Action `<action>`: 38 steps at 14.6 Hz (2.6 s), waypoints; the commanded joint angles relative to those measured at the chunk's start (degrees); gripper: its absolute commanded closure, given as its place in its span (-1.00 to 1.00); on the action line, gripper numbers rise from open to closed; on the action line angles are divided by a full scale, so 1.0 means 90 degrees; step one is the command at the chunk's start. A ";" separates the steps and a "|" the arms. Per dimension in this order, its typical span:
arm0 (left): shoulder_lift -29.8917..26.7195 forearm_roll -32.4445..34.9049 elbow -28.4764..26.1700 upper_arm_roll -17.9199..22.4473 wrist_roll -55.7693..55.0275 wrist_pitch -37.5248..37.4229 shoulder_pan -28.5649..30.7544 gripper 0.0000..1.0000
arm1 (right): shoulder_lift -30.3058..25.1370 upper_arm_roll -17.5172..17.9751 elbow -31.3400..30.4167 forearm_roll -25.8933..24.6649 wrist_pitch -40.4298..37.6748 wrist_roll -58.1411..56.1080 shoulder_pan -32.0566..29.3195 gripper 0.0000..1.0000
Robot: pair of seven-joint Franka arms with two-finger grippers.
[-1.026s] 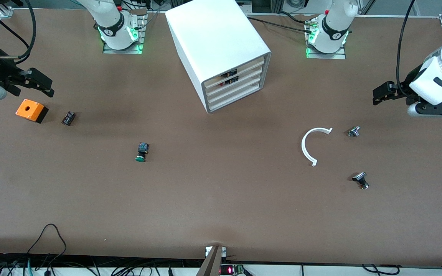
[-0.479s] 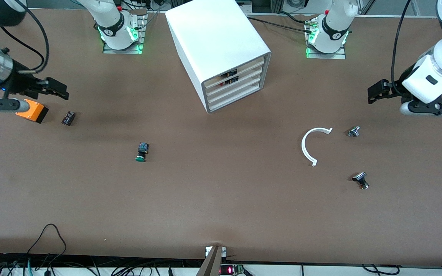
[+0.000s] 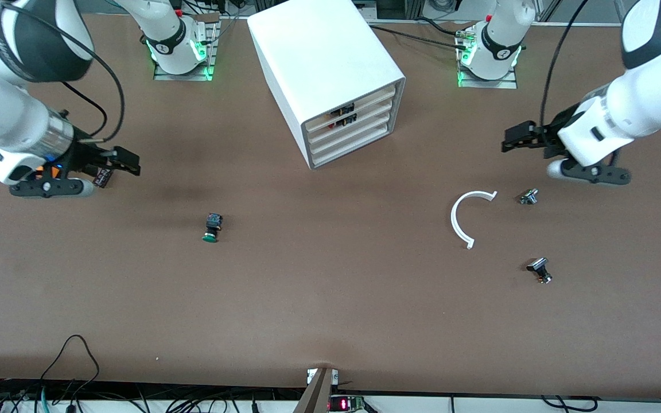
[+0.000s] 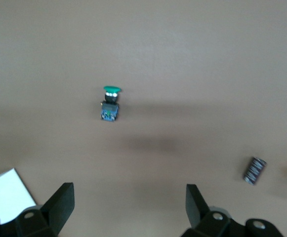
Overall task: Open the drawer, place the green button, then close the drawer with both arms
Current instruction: 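Move the right gripper toward the green button while the left gripper approaches the cabinet, then grasp the button with the right gripper while the left gripper grips the drawer, then pull the drawer with the left gripper while the right gripper lifts the button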
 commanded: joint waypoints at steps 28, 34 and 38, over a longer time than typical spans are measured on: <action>0.3614 -0.5297 -0.2025 -0.0866 0.6357 0.1253 -0.0721 0.07 | 0.2587 -0.0039 -0.1761 0.0031 0.5317 0.0542 0.0998 0.75; 0.3770 -0.5706 -0.2297 -0.0866 0.6913 0.1272 -0.0965 0.07 | 0.2519 -0.0068 -0.1625 0.0041 0.5141 0.0591 0.0988 1.00; 0.3819 -0.5815 -0.2416 -0.0866 0.7391 0.1321 -0.1034 0.58 | 0.2460 -0.0078 -0.0729 0.0051 0.3613 0.1048 0.0959 1.00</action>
